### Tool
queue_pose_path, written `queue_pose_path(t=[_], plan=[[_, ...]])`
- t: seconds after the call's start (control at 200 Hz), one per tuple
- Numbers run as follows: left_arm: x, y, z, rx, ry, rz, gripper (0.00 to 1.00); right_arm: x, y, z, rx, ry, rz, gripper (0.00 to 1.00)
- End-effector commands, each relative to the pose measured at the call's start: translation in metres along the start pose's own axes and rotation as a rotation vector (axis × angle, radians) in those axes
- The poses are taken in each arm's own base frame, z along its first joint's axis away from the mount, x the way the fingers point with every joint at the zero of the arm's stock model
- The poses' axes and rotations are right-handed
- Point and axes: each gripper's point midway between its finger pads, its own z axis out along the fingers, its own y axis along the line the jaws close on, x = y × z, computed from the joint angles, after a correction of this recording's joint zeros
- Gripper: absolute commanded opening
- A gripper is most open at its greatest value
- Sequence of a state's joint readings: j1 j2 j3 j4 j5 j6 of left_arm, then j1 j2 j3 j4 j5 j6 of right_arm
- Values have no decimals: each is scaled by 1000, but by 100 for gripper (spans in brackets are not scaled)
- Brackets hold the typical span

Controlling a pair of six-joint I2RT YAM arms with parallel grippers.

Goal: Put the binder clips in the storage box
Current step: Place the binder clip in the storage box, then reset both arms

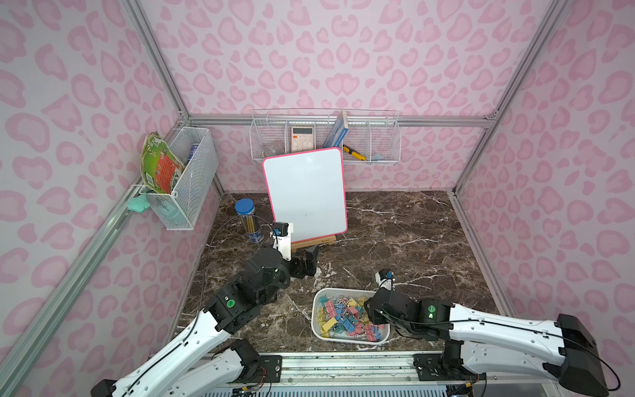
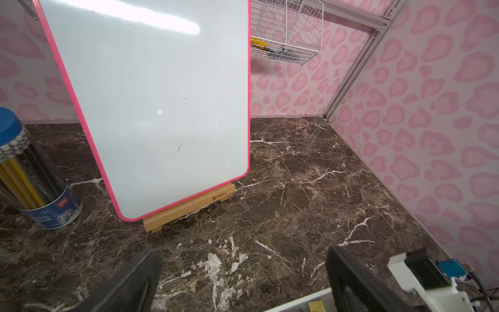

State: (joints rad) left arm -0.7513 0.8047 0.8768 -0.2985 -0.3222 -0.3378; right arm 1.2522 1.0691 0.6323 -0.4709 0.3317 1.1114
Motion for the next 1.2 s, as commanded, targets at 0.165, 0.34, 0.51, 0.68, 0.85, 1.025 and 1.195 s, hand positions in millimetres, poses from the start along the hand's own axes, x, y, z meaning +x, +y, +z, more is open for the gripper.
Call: queue_pose_path(t=[0.165, 0.34, 0.51, 0.68, 0.85, 1.025, 1.195], plan=[[-5, 10, -1, -54, -25, -13, 99, -13, 1, -5, 56, -107, 70, 64], [-6, 25, -5, -135, -36, 15, 99, -74, 5, -44, 8, -284, 88, 71], [-8, 75, -23, -414, -104, 52, 99, -152, -52, -60, 63, -473, 85, 77], [6, 123, -25, -670, -218, 237, 97, -215, -176, -90, 424, -772, 35, 96], [56, 186, 6, -769, -147, 177, 97, -216, -280, -77, 590, -896, 73, 99], [100, 247, 45, -791, -40, 102, 98, -215, -311, -35, 651, -851, 8, 98], [112, 274, 72, -726, -27, 108, 98, -218, -277, -16, 501, -902, -163, 98]])
